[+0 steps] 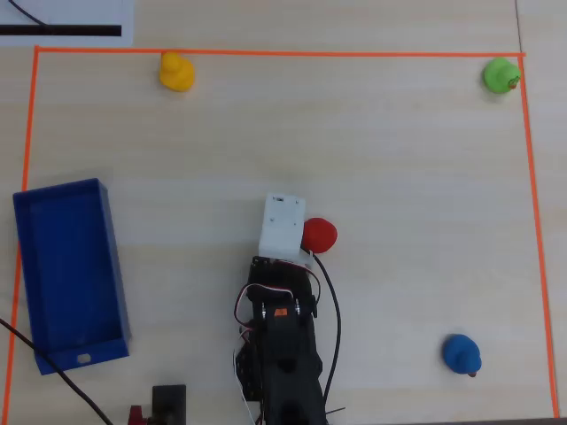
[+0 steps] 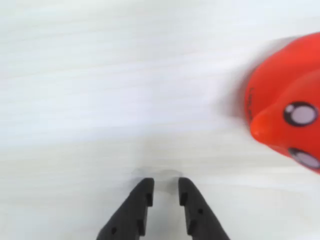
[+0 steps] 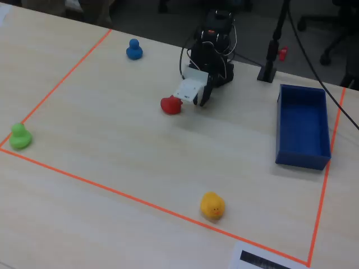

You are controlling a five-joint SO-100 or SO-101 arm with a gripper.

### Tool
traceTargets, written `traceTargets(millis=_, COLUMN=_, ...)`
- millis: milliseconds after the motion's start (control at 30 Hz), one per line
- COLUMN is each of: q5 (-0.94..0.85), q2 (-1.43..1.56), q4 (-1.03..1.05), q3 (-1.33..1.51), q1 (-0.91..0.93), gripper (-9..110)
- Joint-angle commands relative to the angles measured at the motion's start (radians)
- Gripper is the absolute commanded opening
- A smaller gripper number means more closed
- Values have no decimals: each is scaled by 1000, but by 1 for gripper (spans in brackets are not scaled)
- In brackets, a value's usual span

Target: Grasp yellow duck and put it into box.

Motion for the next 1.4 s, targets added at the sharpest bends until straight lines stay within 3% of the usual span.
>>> traceTargets(millis=0, q5=5, q2=-6, q4=21, q3=-6, q1=-6, gripper=4)
traceTargets(millis=100, q5=5, q2=-6, q4=20, q3=-6, q1=-6, gripper=0)
traceTargets(millis=1233, q5=20, q2=-6, q4=20, q3=-6, q1=-12, gripper=0)
traceTargets(millis=1367, q5=3, q2=-224, q4=-127, q3=-98, q1=-34, gripper=0)
